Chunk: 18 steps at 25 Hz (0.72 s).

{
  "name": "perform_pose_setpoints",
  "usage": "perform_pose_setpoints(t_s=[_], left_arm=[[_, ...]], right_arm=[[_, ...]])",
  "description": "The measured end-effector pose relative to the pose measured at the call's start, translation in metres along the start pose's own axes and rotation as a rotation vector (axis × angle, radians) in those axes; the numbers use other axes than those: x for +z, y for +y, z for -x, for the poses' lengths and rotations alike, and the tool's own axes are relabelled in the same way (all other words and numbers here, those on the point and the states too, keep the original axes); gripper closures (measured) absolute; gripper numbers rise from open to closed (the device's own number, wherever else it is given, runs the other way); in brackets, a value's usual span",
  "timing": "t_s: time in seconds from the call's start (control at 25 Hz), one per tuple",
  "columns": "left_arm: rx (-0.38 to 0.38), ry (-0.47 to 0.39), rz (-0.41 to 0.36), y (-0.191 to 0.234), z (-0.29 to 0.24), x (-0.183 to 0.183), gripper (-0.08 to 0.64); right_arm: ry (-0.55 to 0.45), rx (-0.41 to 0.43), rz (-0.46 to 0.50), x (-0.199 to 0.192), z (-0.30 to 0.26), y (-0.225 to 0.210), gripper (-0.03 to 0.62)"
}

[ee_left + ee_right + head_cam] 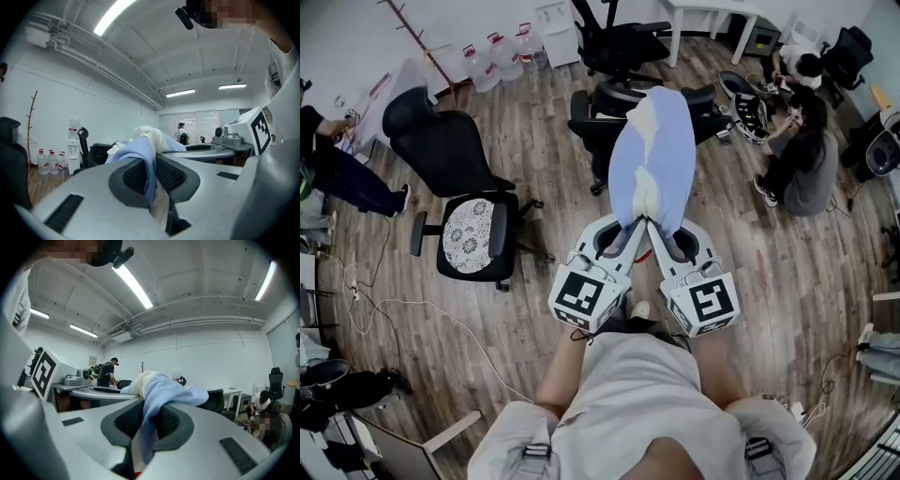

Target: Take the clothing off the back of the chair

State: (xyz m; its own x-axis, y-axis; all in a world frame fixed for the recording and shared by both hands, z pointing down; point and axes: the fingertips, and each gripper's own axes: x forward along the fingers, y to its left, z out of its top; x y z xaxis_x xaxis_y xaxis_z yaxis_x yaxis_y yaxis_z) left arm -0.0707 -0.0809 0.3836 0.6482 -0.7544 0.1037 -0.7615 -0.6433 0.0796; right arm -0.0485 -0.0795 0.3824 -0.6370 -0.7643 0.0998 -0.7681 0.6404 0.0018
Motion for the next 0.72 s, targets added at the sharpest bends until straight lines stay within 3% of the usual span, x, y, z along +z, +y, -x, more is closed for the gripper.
perform_pose_setpoints(t_s=[0.44, 0.72], left_arm=[[0.003, 0.009, 0.005, -0.013, 0.017, -0.005, 0.506], [-0.029, 0.014, 0.000, -0.007, 0.031, -0.002, 0.508]], right_arm=[[0.006, 0.014, -0.007, -0.005, 0.016, 0.017, 0.531], [0.012, -0.018, -0.020, -0.002, 0.014, 0.031, 0.531]])
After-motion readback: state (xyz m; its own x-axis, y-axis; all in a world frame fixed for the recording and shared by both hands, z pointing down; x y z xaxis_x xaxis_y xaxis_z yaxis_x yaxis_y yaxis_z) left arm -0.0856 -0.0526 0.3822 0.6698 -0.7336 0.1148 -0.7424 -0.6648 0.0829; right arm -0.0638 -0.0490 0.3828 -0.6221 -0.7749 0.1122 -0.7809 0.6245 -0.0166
